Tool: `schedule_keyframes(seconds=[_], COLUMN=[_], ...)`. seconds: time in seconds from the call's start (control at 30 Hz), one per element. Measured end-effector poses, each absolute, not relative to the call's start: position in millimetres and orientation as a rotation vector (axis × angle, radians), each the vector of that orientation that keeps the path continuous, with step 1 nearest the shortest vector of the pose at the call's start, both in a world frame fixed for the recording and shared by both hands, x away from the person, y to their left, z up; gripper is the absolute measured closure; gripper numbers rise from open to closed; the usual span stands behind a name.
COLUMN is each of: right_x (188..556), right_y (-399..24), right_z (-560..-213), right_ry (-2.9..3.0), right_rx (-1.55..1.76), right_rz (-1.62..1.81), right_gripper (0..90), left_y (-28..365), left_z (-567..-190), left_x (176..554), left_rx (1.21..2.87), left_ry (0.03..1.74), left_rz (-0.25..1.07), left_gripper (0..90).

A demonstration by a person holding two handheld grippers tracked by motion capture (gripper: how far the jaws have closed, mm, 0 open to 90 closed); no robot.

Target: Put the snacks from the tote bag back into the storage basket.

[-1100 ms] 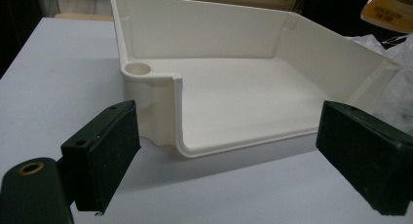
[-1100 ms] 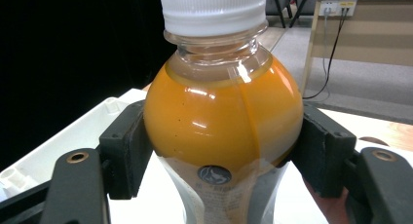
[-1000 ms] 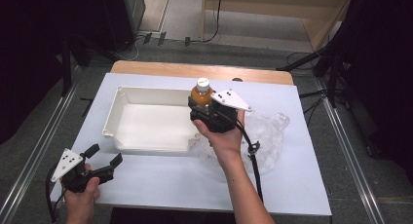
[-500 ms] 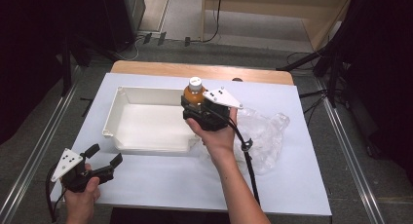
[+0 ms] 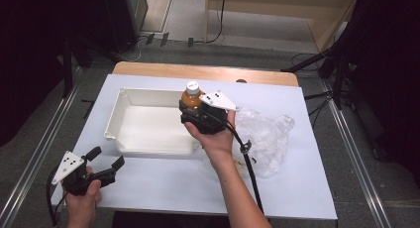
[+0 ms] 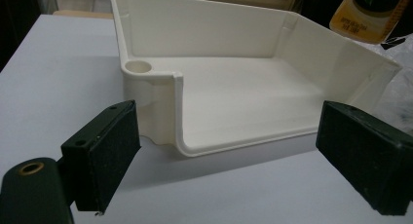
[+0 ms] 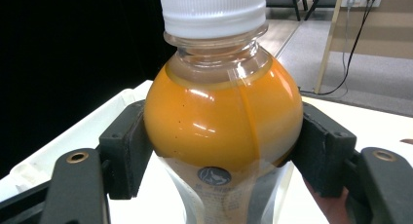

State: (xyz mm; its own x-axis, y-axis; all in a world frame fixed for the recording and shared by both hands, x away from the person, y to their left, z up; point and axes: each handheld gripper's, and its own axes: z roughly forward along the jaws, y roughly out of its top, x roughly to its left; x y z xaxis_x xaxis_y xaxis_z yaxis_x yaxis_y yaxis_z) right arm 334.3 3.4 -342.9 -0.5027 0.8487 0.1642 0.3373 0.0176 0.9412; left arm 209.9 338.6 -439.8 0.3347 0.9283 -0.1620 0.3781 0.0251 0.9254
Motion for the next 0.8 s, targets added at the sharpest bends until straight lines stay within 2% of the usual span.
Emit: schedule_keyframes(seconds=[0.8], right_x=[336], right_y=[6], right_z=[-374], right_ry=[1.895], right_rx=[1.238], right_rz=[1.444], right_gripper=[30.8], left_y=[338], left_z=[-441], left_x=[210], left_rx=[1.557], left_ry=[1.229], left_rz=[0.647], left_gripper=[9.2])
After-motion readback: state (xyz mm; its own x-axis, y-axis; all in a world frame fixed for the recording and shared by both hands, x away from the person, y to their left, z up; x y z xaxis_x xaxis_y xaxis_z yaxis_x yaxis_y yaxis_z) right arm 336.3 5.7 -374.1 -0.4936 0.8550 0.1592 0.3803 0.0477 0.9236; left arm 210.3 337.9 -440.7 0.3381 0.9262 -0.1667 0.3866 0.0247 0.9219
